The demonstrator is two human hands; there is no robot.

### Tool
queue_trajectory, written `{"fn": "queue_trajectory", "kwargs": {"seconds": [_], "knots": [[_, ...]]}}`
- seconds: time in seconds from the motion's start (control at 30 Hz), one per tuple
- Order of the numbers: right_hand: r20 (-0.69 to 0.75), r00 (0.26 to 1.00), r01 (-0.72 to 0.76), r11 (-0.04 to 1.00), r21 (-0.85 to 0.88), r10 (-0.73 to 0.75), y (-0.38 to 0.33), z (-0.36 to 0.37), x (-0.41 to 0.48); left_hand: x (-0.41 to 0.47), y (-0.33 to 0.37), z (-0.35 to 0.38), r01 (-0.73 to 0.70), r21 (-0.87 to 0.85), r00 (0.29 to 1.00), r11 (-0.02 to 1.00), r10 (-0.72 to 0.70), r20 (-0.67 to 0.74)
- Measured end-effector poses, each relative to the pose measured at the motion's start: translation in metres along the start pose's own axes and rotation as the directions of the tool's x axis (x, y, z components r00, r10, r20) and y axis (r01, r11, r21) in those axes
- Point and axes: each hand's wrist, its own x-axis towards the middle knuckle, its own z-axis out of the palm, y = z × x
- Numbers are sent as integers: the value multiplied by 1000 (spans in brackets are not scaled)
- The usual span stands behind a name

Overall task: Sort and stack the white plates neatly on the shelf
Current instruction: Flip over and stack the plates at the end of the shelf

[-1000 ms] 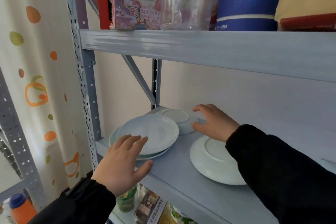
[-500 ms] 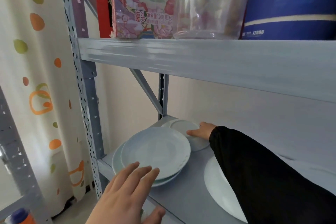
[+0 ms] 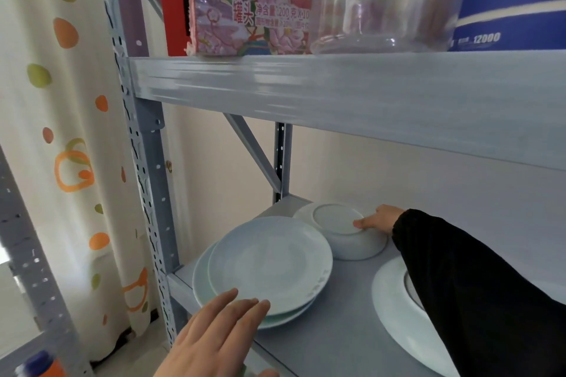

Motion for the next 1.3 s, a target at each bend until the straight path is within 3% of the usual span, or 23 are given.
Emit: {"fn": "queue_trajectory", "kwargs": {"seconds": [0.23,0.37,0.47,0.57,0.67,0.73,0.83,1.0,1.3], "knots": [[-181,983,52,944,325,8,4,-17,-5,6,2,-3,24,-29,998,999,-23,56],[-292,956,217,729,649,-25,-6,-33,-20,8,6,-4,20,-71,1000,997,-20,2],[-314,944,311,587,747,-100,-28,-41,-52,10,8,-7,10,-103,999,995,-14,-41],[-399,895,432,617,658,-201,-52,-41,-88,13,11,-9,2,-124,998,992,-10,-63],[-467,802,563,731,386,-372,-72,-33,-126,13,14,-10,-11,-126,997,992,1,-77],[-448,748,608,777,165,-490,-79,-21,-146,11,14,-10,-14,-131,996,991,3,-85],[-370,718,624,781,-34,-589,-80,-2,-170,7,10,-12,5,-103,997,995,-13,-82],[-280,624,653,684,-326,-729,-78,24,-204,-7,-3,-13,45,-109,995,993,-55,-89],[-192,485,763,520,-384,-853,-79,93,-247,-32,-30,-28,153,-65,984,986,-158,-80]]}}
